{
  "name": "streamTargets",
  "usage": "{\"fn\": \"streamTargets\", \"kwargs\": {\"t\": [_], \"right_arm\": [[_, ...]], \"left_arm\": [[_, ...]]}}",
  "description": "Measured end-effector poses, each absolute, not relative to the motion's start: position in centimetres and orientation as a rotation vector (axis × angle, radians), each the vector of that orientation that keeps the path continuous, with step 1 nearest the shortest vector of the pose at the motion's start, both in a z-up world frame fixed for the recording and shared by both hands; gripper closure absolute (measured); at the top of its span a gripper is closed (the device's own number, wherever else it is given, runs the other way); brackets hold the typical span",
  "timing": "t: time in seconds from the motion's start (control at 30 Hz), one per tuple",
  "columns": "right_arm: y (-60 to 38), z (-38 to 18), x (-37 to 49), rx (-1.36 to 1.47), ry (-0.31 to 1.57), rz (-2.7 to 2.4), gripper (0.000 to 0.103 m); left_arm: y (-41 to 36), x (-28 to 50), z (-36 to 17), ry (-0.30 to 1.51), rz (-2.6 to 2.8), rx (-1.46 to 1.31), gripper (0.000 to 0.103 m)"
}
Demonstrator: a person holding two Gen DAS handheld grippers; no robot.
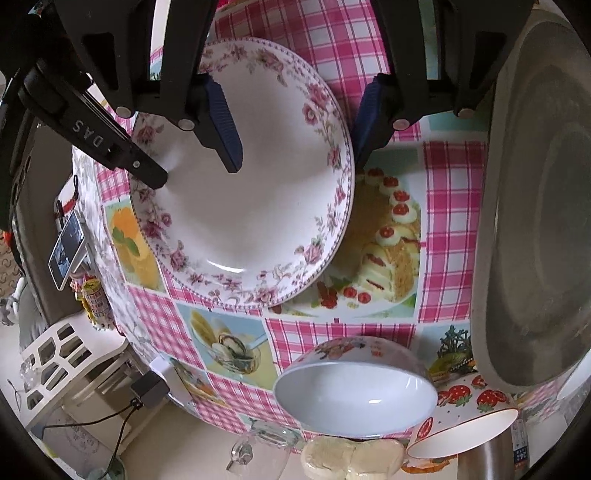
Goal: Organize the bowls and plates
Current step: 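Tilt the rose-rimmed plate up with the right gripper while the left gripper grasps its rim, then lift the rose-rimmed plate off the table with both grippers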
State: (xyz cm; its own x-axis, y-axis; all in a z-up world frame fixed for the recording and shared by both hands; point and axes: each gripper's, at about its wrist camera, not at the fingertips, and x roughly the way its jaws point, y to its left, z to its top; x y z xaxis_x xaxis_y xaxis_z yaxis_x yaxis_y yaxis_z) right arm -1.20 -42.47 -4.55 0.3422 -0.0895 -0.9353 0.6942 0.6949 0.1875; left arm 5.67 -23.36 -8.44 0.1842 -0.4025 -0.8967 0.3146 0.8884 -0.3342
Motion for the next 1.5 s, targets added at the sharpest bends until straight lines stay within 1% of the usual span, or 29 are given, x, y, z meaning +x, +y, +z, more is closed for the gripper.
{"fn": "streamTargets", "kwargs": {"t": [0.2,0.3,0.37,0.47,0.63,1.1,1.27,1.5], "right_arm": [[-43.3,-4.6,-2.0,0.71,1.073,-0.508,0.076],[-44.0,-4.8,-2.6,0.763,1.038,-0.477,0.077],[-44.2,-5.0,-2.8,0.783,1.02,-0.458,0.081],[-44.9,-5.4,-3.4,0.834,0.985,-0.437,0.087],[-46.0,-6.2,-4.2,0.955,0.915,-0.4,0.089],[-46.4,-6.4,-4.7,0.963,0.862,-0.373,0.089],[-46.1,-6.4,-4.3,0.951,0.861,-0.372,0.091],[-45.7,-5.8,-3.7,0.885,0.881,-0.37,0.091]], "left_arm": [[-23.4,5.7,-8.5,1.257,-0.496,-0.087,0.053],[-23.0,6.0,-8.7,1.243,-0.489,-0.118,0.062],[-22.7,6.2,-8.8,1.236,-0.484,-0.142,0.07],[-22.4,6.3,-8.9,1.226,-0.482,-0.176,0.074],[-22.3,6.5,-9.1,1.2,-0.484,-0.194,0.079],[-22.1,6.8,-9.3,1.165,-0.507,-0.201,0.08],[-22.2,6.7,-9.1,1.161,-0.502,-0.186,0.082],[-21.9,6.9,-8.8,1.153,-0.521,-0.208,0.082]]}}
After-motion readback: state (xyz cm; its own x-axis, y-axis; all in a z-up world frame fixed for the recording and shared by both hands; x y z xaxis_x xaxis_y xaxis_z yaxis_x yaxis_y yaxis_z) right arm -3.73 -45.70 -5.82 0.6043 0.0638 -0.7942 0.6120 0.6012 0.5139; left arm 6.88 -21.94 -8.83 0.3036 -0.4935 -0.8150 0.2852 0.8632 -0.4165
